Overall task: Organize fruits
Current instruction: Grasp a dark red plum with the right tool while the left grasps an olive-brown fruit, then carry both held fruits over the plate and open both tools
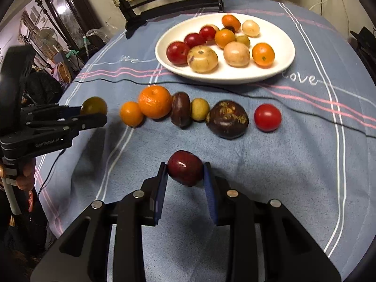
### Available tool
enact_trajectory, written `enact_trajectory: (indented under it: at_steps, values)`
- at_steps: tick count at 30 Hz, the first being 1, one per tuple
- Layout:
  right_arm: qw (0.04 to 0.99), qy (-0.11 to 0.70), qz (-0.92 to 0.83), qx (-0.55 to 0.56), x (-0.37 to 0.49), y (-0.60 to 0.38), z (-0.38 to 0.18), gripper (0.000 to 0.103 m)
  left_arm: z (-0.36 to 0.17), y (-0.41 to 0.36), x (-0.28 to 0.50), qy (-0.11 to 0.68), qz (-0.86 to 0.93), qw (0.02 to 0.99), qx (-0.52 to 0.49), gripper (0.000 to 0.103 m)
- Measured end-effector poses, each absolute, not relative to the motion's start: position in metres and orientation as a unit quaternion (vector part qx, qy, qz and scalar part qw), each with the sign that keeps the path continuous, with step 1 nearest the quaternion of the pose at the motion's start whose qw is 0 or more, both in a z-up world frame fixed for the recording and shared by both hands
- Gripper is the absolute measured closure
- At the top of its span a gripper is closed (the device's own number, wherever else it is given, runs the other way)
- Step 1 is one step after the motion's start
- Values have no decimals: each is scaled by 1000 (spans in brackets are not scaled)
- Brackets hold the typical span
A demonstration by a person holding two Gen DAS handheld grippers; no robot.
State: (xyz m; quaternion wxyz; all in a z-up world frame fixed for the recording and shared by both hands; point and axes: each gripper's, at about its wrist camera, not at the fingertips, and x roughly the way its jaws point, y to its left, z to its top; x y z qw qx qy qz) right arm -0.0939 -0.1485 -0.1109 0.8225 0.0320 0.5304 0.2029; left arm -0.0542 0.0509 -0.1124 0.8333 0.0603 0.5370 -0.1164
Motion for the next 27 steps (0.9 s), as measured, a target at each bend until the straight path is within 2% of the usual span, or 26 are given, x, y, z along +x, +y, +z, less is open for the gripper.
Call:
enact_trajectory:
  at_steps: [15,27]
  values:
    - [870,448,201,40,-60,-185,-31,72,-36,-25,-15,461,-146,869,104,64]
    - [881,427,202,31,-11,-192,-15,72,-38,-40,21,465,-145,868,97,64]
